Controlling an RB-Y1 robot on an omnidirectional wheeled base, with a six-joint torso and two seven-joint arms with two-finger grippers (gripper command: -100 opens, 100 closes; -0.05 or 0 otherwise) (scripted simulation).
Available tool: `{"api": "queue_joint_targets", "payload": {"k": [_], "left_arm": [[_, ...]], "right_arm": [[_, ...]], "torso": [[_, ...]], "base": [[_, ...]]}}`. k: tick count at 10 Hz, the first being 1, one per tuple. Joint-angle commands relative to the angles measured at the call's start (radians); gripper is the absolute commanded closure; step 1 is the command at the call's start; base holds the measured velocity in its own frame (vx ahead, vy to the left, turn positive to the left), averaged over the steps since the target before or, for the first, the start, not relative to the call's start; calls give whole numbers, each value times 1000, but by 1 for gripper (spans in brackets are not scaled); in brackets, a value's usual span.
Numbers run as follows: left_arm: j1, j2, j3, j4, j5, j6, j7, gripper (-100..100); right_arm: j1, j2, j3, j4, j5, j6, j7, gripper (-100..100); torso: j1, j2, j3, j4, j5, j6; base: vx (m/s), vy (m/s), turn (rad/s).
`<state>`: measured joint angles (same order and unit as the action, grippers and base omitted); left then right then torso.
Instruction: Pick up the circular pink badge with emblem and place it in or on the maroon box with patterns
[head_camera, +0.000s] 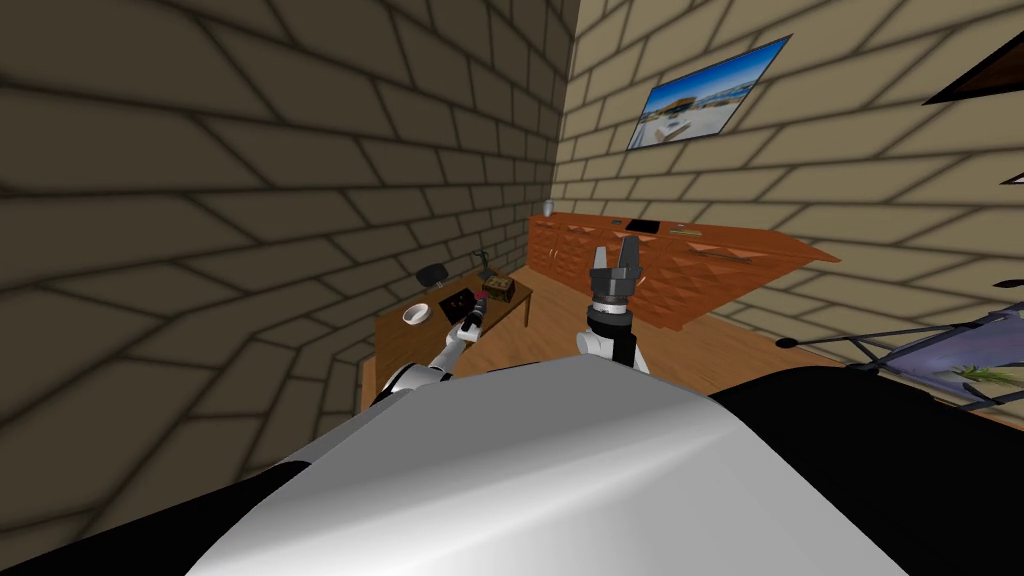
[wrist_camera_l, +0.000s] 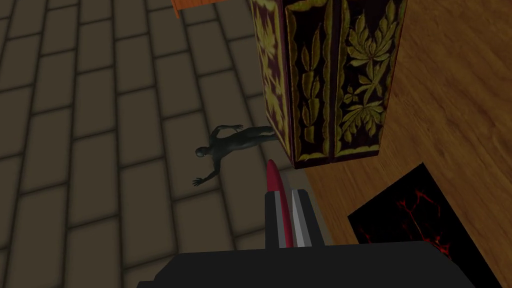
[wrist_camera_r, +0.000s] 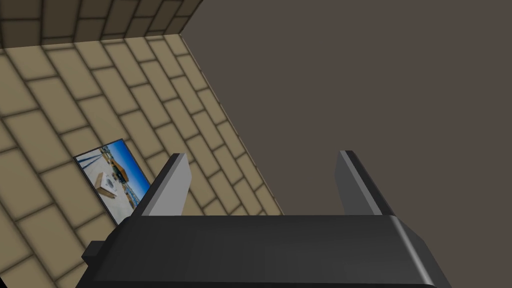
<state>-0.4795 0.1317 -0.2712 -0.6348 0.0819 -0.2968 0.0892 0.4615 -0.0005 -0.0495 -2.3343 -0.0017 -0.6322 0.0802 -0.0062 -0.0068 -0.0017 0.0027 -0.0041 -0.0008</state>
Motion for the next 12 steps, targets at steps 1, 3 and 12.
{"api": "queue_joint_targets", "payload": {"k": [1, 3, 12], "left_arm": [[-22, -6, 11, 9, 6, 28, -4, 100], [-55, -9, 34, 0, 27, 89, -8, 100], [-131, -23, 98, -18, 95, 299, -21, 100]], "right_arm": [[0, 0, 0, 0, 0, 0, 0, 0], [0, 0, 0, 0, 0, 0, 0, 0], [0, 0, 0, 0, 0, 0, 0, 0]], "torso": [[0, 0, 0, 0, 0, 0], [1, 0, 0, 0, 0, 0], [0, -3, -2, -1, 0, 0]], "base": [[59, -45, -2], [82, -48, -14], [94, -56, -9]]}}
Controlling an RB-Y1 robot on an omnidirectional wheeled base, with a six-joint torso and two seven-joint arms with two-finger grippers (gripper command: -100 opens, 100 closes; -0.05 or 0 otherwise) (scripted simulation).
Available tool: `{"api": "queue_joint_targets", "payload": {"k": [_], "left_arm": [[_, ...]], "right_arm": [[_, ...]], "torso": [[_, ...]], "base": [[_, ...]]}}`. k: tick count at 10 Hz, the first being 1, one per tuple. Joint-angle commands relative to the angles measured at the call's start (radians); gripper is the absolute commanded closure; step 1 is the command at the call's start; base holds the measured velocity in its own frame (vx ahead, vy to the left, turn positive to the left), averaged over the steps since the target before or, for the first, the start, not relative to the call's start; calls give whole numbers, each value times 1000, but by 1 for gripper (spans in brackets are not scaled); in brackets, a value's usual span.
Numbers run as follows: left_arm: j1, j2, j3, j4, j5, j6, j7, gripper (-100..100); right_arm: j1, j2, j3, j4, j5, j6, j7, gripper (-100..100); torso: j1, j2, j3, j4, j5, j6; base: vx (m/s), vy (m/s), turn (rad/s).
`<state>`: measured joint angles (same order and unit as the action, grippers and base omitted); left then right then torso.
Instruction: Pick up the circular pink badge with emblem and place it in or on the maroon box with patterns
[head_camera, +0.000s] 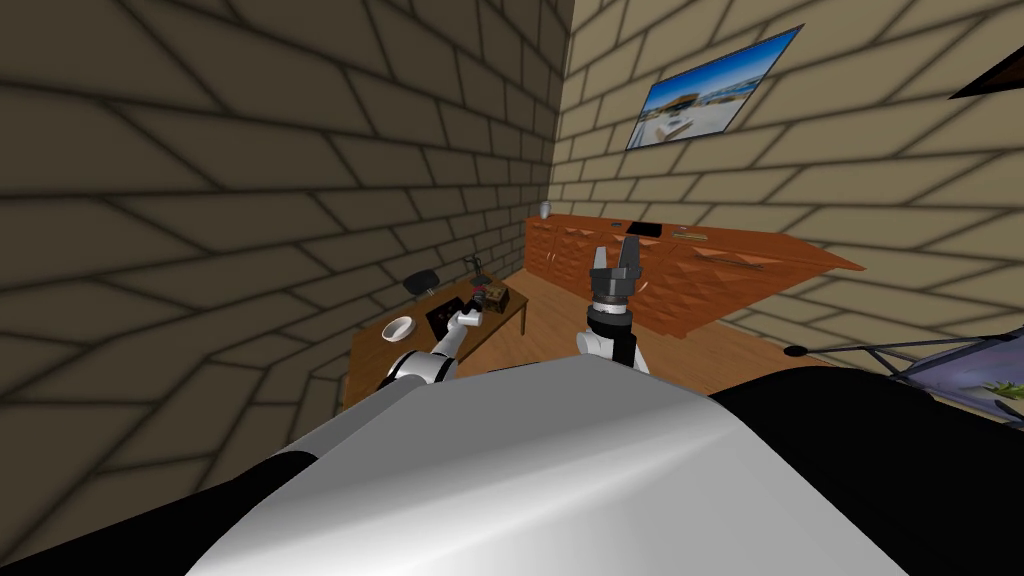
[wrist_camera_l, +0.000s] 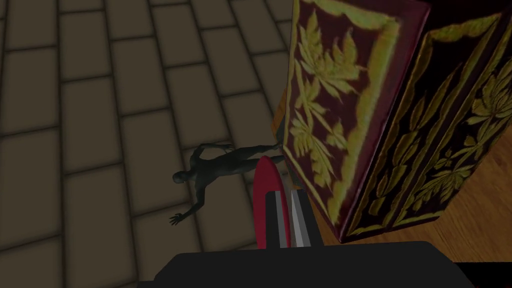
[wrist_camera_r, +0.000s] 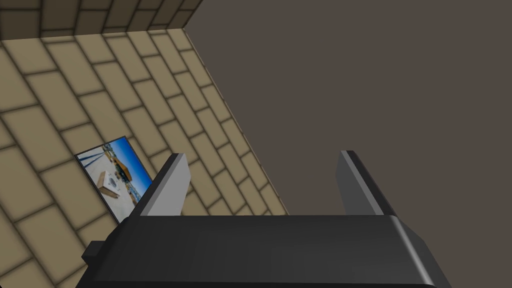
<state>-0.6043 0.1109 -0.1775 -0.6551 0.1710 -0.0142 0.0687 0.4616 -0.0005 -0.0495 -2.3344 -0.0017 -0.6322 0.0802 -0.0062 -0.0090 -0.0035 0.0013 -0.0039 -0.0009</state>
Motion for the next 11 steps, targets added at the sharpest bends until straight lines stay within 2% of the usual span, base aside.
{"api": "queue_joint_targets", "payload": {"k": [1, 3, 4, 5, 9, 10, 11], "left_arm": [[-12, -8, 11, 1, 13, 36, -2, 100], [-24, -28, 24, 0, 28, 78, -6, 100], [-19, -23, 24, 0, 20, 62, -7, 100], [-20, -26, 25, -1, 20, 66, -8, -100], [-21, -26, 24, -1, 20, 66, -8, -100], [-21, -26, 24, -1, 20, 66, -8, 0], [-42, -21, 23, -9, 27, 94, -4, -100]], "right_arm": [[0, 0, 0, 0, 0, 0, 0, 0], [0, 0, 0, 0, 0, 0, 0, 0], [0, 0, 0, 0, 0, 0, 0, 0], [0, 0, 0, 0, 0, 0, 0, 0], [0, 0, 0, 0, 0, 0, 0, 0], [0, 0, 0, 0, 0, 0, 0, 0], [0, 0, 0, 0, 0, 0, 0, 0]], "torso": [[0, 0, 0, 0, 0, 0], [-1, 0, 0, 0, 0, 0], [-1, 1, 0, 0, 0, 1], [1, 4, 2, 0, 0, -1], [4, 8, 4, 1, 1, -1], [4, 8, 5, 1, 1, -1], [4, 8, 5, 1, 1, -1]], "base": [[99, -67, -6], [102, -63, -4], [43, -28, -10], [9, -7, -2], [0, 0, 0], [0, 0, 0], [-22, 1, 25]]}}
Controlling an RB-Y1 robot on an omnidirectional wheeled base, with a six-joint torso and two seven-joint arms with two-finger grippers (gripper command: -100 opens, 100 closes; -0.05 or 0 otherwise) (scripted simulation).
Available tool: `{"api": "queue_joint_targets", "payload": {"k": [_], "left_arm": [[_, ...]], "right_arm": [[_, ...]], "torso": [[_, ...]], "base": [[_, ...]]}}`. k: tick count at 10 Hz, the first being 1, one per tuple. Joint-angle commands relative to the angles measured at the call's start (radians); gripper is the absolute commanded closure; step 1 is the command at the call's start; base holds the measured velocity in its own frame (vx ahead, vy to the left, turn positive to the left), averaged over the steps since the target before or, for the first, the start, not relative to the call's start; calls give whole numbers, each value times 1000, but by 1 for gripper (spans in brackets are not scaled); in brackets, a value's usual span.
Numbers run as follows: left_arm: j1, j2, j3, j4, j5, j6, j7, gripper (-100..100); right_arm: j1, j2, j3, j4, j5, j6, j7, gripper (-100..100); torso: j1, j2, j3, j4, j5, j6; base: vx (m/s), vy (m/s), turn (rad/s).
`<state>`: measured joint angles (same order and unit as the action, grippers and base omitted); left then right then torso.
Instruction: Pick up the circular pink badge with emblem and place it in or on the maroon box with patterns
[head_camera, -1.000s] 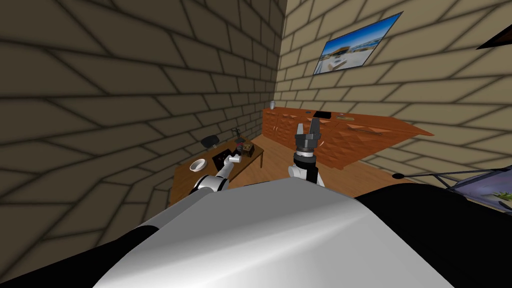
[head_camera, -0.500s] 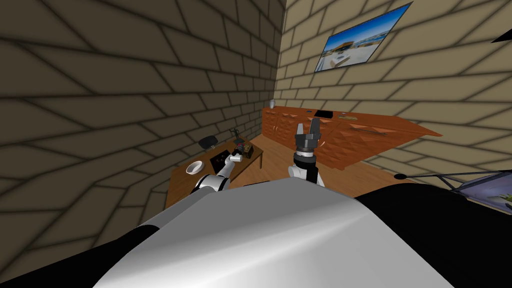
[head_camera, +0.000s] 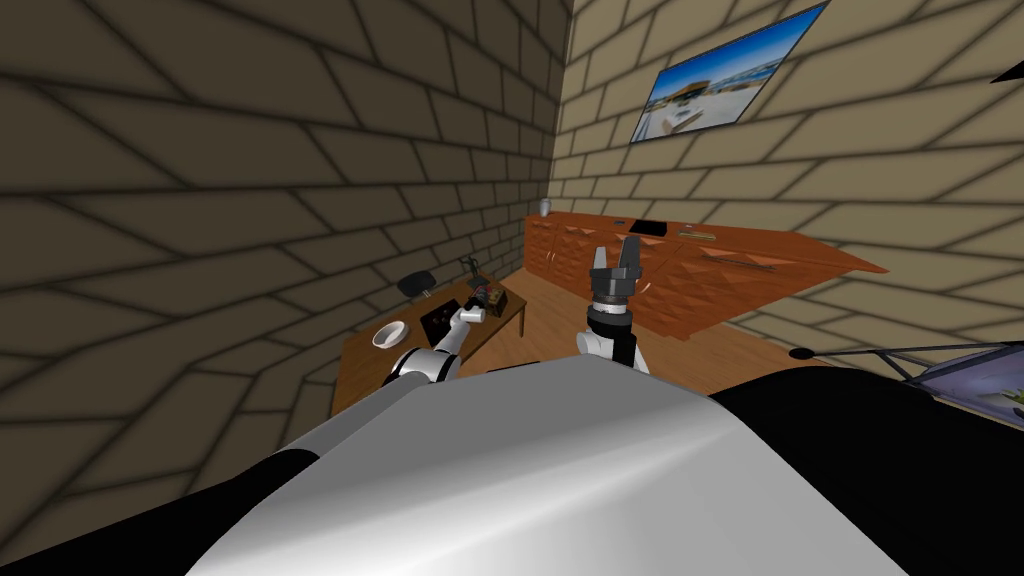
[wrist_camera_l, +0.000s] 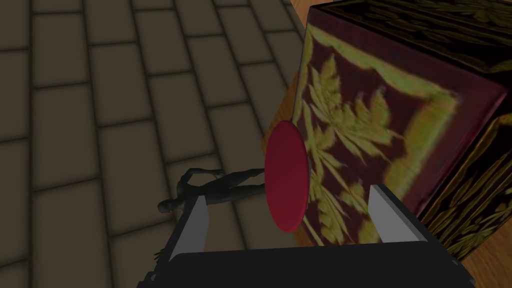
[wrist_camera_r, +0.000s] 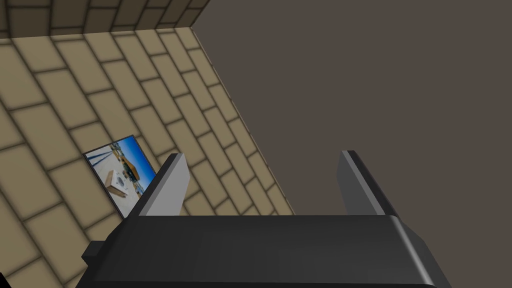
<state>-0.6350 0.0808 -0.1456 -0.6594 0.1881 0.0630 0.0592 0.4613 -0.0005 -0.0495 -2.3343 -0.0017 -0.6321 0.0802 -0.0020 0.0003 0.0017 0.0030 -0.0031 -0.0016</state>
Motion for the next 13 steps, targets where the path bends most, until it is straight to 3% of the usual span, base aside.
{"api": "queue_joint_targets", "payload": {"k": [1, 6, 7, 8, 13], "left_arm": [[-22, 11, -10, -9, 14, 30, 7, -100], [-96, 28, -16, -38, 38, 128, 20, -100], [-91, 27, -17, -26, 38, 108, 18, -100], [-94, 28, -18, -25, 40, 113, 19, 0], [-94, 28, -18, -25, 39, 112, 19, 0]], "right_arm": [[0, 0, 0, 0, 0, 0, 0, 0], [0, 0, 0, 0, 0, 0, 0, 0], [0, 0, 0, 0, 0, 0, 0, 0], [0, 0, 0, 0, 0, 0, 0, 0], [0, 0, 0, 0, 0, 0, 0, 0]], "torso": [[0, 0, 0, 0, 0, 0], [0, 2, 1, 0, 0, 0], [0, 2, 1, 1, 0, 0], [0, 1, 0, 0, 0, 0], [0, -1, -1, 0, 0, 0]], "base": [[-36, 4, 20], [-43, 6, 20], [-19, 5, 2], [0, 0, 0], [0, 0, 0]]}}
